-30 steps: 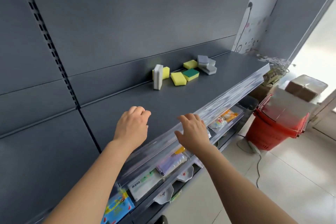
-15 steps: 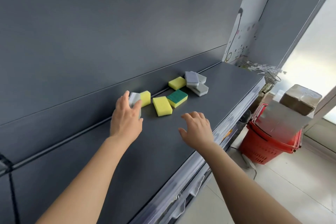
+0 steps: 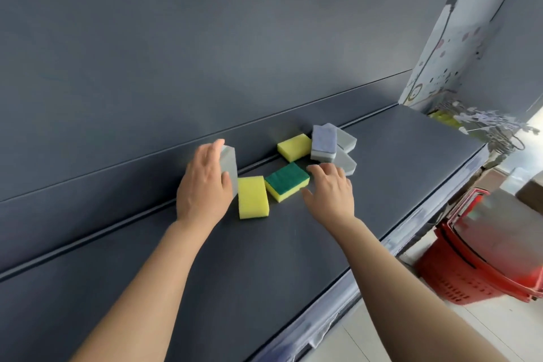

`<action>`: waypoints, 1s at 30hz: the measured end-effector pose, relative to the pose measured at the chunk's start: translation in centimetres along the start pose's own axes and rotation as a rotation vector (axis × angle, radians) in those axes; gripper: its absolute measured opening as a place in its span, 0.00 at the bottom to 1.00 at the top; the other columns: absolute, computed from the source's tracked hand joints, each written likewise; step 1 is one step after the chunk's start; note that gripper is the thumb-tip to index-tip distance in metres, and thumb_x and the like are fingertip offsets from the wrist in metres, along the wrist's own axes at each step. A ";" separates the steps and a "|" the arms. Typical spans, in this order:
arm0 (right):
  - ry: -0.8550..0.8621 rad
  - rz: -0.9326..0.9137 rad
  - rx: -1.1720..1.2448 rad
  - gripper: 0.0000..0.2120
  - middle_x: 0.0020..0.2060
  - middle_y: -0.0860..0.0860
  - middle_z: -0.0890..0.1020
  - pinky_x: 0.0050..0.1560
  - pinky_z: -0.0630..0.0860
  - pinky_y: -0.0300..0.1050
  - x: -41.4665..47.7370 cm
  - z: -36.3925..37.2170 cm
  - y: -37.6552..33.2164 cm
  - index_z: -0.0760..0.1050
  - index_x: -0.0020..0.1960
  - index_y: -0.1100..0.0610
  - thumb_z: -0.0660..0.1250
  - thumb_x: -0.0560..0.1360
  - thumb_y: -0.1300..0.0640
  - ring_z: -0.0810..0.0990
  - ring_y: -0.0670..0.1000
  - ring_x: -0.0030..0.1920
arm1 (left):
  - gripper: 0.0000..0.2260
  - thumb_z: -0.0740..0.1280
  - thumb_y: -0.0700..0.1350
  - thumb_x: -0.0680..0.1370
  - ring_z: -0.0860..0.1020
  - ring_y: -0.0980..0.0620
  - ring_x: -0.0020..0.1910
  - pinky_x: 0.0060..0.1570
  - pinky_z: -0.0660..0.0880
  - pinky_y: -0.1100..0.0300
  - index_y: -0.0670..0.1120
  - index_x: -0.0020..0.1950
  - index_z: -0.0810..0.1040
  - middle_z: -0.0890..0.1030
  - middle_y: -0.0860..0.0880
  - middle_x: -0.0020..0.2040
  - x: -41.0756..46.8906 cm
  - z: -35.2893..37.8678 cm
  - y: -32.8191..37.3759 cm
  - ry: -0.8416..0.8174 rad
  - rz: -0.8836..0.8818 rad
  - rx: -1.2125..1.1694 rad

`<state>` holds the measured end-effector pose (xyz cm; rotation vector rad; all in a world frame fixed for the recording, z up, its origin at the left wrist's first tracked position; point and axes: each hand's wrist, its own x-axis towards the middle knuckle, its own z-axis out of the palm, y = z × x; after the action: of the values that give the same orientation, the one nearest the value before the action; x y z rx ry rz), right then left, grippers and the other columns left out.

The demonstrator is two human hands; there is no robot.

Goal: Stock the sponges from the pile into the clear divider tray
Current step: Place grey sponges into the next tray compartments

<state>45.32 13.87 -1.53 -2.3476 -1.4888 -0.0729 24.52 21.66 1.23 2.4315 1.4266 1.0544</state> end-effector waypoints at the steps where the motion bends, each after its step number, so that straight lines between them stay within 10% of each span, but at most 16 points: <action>1: 0.011 -0.011 0.000 0.22 0.61 0.53 0.72 0.60 0.65 0.49 1.0 0.1 0.7 0.69 0.66 0.54 0.66 0.74 0.52 0.68 0.57 0.62 | 0.22 0.65 0.36 0.74 0.73 0.43 0.58 0.53 0.72 0.50 0.43 0.67 0.67 0.72 0.44 0.62 0.5 0.4 0.6 0.016 -0.025 -0.012; 13: -0.041 -0.128 -0.048 0.25 0.69 0.56 0.63 0.63 0.65 0.53 9.4 2.0 5.8 0.66 0.65 0.54 0.70 0.71 0.54 0.64 0.60 0.66 | 0.17 0.65 0.37 0.75 0.70 0.51 0.60 0.56 0.68 0.58 0.46 0.63 0.72 0.70 0.48 0.62 2.2 4.7 4.0 0.108 -0.216 -0.075; 21: 0.102 -0.128 0.082 0.21 0.55 0.58 0.75 0.51 0.69 0.55 11.1 3.6 6.7 0.74 0.58 0.58 0.65 0.66 0.69 0.69 0.63 0.57 | 0.17 0.65 0.37 0.75 0.69 0.55 0.58 0.54 0.62 0.69 0.47 0.63 0.72 0.70 0.49 0.61 1.8 4.8 4.7 0.129 -0.280 -0.043; 30: 0.364 -0.377 0.513 0.19 0.49 0.52 0.80 0.50 0.70 0.50 10.2 0.0 2.0 0.73 0.61 0.58 0.66 0.70 0.59 0.74 0.57 0.48 | 0.18 0.67 0.37 0.74 0.68 0.61 0.51 0.50 0.65 0.68 0.50 0.62 0.75 0.71 0.52 0.56 1.0 3.6 5.7 0.215 -0.365 -0.145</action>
<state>51.64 21.96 0.35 -1.5434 -1.5211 -0.1791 31.18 20.22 1.53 1.9074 1.7061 1.3005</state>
